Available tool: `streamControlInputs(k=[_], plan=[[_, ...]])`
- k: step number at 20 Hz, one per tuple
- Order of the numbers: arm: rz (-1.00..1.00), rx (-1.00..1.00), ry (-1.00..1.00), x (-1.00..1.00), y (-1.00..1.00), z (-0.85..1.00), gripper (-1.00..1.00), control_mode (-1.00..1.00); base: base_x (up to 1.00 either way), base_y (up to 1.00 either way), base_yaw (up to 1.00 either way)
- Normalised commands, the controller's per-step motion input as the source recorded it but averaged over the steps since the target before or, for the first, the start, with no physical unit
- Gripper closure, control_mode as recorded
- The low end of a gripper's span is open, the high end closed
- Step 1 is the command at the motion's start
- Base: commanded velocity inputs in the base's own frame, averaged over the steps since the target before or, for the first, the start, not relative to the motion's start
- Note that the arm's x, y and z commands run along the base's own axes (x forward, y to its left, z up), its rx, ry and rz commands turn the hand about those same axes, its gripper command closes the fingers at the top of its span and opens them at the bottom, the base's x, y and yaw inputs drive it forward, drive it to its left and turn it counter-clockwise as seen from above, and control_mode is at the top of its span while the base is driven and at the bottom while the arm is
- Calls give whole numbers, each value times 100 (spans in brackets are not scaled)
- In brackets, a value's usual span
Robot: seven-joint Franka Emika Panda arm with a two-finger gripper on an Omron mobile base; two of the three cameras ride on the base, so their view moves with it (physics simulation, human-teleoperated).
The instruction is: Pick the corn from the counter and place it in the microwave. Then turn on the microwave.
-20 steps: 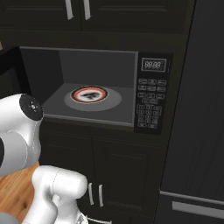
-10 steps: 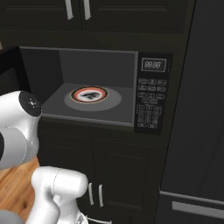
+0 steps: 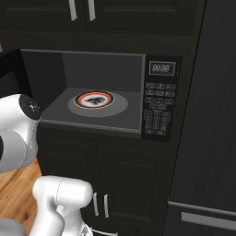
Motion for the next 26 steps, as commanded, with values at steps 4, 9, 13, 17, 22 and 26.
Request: streamControlInputs(k=[4,9,13,17,22,26], plan=[[0,9,0,0,21,-13,-100,-100,0,0,0],[0,7,0,0,9,-7,-100,-100,0,0,0],[0,1,0,7,-13,-1,-100,-100,0,0,0],[0,0,0,4,-24,0,-100,-100,0,0,0],[0,0,-1,0,-33,3,-100,-100,0,0,0],[0,-1,-4,0,-32,10,-100,-100,0,0,0]])
